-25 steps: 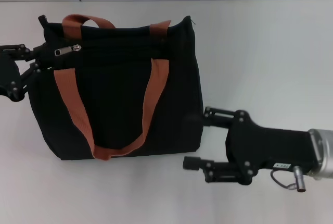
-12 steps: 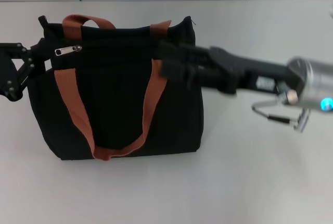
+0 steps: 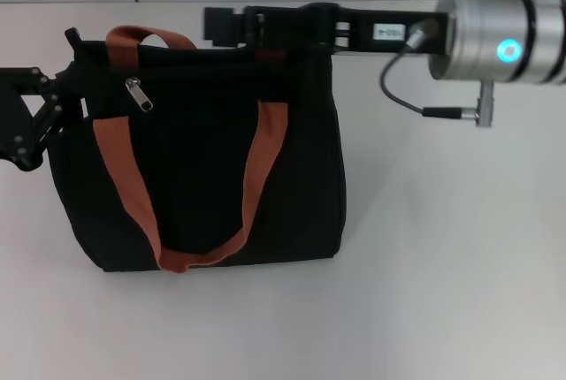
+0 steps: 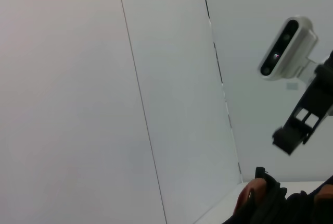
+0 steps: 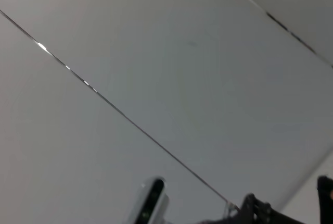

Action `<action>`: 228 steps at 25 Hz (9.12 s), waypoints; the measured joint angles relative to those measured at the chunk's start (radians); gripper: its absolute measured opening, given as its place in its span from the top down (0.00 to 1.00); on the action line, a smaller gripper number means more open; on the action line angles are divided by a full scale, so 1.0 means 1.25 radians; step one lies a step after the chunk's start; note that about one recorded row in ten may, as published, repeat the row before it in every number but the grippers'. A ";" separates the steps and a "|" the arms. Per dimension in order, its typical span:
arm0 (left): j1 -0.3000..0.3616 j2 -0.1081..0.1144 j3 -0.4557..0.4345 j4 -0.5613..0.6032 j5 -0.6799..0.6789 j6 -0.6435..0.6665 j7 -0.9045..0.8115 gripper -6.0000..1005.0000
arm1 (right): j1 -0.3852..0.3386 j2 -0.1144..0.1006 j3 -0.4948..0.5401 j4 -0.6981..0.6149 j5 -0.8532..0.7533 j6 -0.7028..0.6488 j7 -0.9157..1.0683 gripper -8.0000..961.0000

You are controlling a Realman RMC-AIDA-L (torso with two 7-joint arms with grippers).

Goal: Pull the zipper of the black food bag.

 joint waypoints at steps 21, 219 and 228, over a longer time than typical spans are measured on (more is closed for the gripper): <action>-0.023 -0.004 0.002 -0.001 -0.006 -0.003 -0.041 0.97 | 0.134 -0.003 -0.174 -0.115 -0.130 0.144 0.204 0.28; 0.082 0.004 0.242 -0.023 0.005 0.137 -0.135 0.17 | -0.314 0.003 -0.205 0.107 0.050 -0.021 -0.972 0.15; 0.101 0.005 0.244 -0.037 0.108 0.070 -0.114 0.17 | -0.310 0.003 -0.222 0.137 0.049 0.010 -0.972 0.15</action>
